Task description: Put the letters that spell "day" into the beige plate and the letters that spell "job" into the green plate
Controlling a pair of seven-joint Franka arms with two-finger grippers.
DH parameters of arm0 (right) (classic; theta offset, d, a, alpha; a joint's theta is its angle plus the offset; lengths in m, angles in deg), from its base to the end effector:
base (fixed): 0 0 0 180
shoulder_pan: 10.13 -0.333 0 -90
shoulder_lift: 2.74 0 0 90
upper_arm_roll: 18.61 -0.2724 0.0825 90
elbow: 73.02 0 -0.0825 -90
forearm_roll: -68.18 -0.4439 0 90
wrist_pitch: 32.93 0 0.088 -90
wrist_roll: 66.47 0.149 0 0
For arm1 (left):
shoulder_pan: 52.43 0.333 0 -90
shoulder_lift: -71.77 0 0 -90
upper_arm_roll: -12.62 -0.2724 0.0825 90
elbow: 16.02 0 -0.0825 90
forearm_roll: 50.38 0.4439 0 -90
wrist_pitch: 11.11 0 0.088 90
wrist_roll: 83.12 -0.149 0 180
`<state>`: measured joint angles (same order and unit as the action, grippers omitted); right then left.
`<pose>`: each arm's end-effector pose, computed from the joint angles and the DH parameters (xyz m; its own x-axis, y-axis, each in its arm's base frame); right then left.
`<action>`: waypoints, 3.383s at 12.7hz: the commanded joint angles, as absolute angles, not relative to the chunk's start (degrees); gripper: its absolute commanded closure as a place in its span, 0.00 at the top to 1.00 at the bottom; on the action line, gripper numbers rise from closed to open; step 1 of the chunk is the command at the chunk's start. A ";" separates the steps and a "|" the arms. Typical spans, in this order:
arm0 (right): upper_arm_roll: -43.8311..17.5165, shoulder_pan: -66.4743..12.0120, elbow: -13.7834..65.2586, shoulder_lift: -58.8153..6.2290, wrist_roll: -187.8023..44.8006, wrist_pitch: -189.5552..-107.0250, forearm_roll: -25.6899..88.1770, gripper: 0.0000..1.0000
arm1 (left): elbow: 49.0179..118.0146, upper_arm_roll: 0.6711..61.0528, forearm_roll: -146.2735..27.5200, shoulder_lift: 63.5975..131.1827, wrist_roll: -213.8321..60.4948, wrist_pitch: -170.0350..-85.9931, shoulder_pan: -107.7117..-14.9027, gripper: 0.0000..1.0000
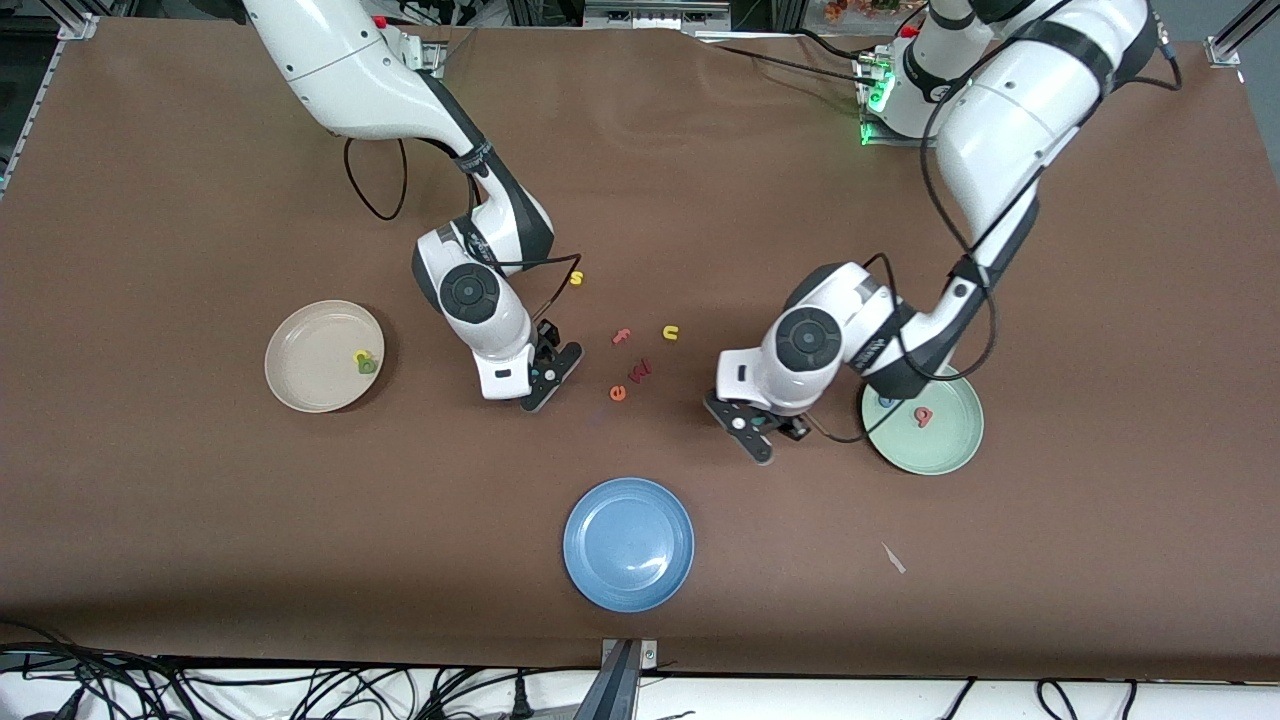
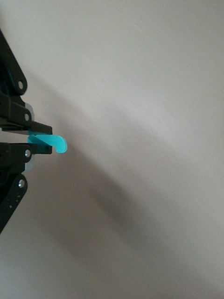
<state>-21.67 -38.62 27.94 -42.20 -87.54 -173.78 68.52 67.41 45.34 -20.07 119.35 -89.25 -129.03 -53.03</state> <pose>0.5726 0.3529 0.0536 0.6133 0.7896 0.0186 0.7898 -0.6128 -0.0251 0.6475 -0.3303 0.1313 0.6752 -0.7326 -0.0858 -0.7363 -0.6763 -0.0205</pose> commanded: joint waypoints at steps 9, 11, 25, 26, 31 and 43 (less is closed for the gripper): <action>-21.59 -39.40 26.56 -42.91 -86.95 -171.89 69.14 0.04 | 72.56 49.27 -21.47 115.27 -91.91 -113.51 -32.85 0.00; -21.59 -39.40 26.47 -42.91 -86.95 -171.89 69.14 0.00 | 74.94 49.27 -21.56 115.36 -95.67 -113.59 -30.12 0.00; -7.63 -28.41 29.54 -32.01 -79.41 -148.34 61.06 0.00 | 77.85 49.62 -26.65 114.85 -96.57 -117.11 -28.53 1.00; -6.32 -28.41 30.24 -31.92 -77.82 -148.33 61.06 0.00 | 77.76 50.67 -27.26 113.62 -96.13 -116.68 -28.44 1.00; -5.77 -28.23 28.85 -32.89 -77.81 -148.16 61.23 1.00 | 71.80 53.40 -32.53 107.90 -95.78 -106.59 -29.14 1.00; -4.90 -28.23 19.36 -28.42 -72.63 -127.35 61.85 1.00 | 66.86 44.43 -40.36 83.57 -84.70 -93.38 -36.91 1.00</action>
<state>-5.11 -27.51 19.94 -31.20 -74.59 -131.50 61.88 67.17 53.86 -37.82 87.14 -84.46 -93.96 -31.00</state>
